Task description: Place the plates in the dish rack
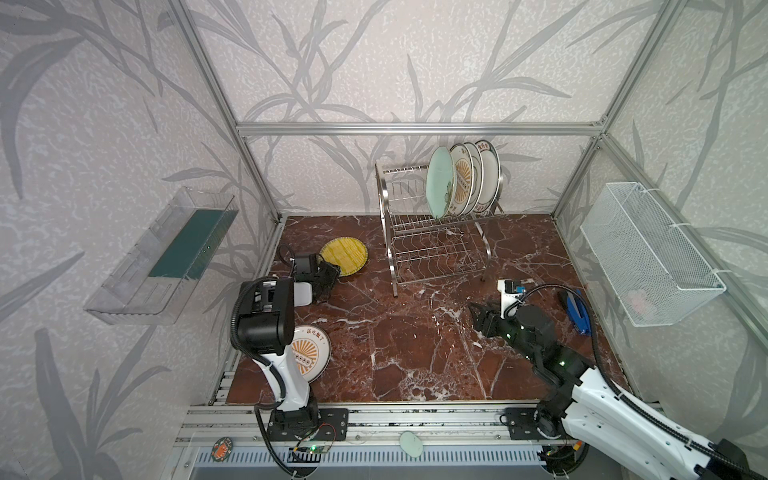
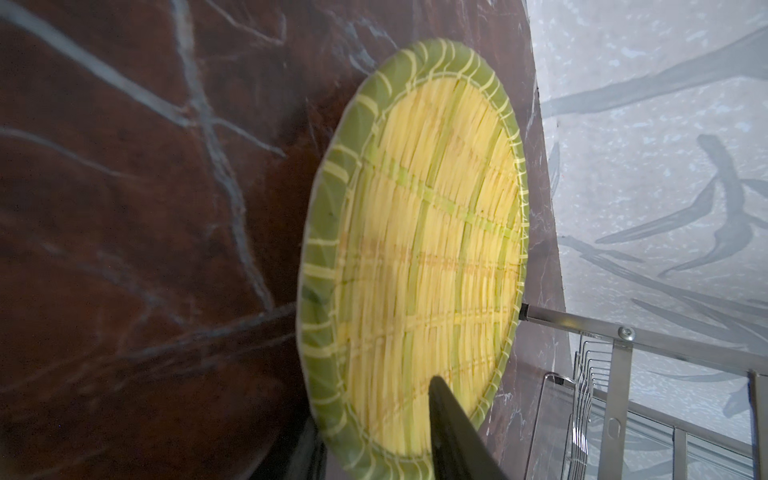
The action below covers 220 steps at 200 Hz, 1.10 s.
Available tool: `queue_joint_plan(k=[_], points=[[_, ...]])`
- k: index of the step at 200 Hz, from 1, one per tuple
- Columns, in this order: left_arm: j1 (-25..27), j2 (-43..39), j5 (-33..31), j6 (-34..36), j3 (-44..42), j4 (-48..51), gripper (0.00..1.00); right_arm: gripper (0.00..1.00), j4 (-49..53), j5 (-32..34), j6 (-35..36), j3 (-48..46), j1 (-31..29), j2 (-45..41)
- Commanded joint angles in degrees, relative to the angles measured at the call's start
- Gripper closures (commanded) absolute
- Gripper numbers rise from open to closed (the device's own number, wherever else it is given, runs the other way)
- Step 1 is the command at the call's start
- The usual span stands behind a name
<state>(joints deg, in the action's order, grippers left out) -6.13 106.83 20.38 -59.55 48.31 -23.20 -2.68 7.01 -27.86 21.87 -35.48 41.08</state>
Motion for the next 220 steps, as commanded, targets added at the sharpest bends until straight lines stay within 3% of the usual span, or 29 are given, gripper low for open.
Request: queue_joint_plan(k=[1,107,220], points=[[-0.5,1.7,-1.4,-2.0,0.9,-2.4,0.63,0.33,0.0,0.3,-0.1,-0.6,0.5,-0.8],[-0.5,1.9,-1.4,-2.8,0.7,-4.0,0.82,0.33,0.1,-0.5,-0.5,-0.8,1.6,-1.6],[-0.5,0.0,-0.3,-3.5,0.3,-6.7,0.91,0.33,0.4,-0.7,-0.7,-0.7,1.8,-2.0]])
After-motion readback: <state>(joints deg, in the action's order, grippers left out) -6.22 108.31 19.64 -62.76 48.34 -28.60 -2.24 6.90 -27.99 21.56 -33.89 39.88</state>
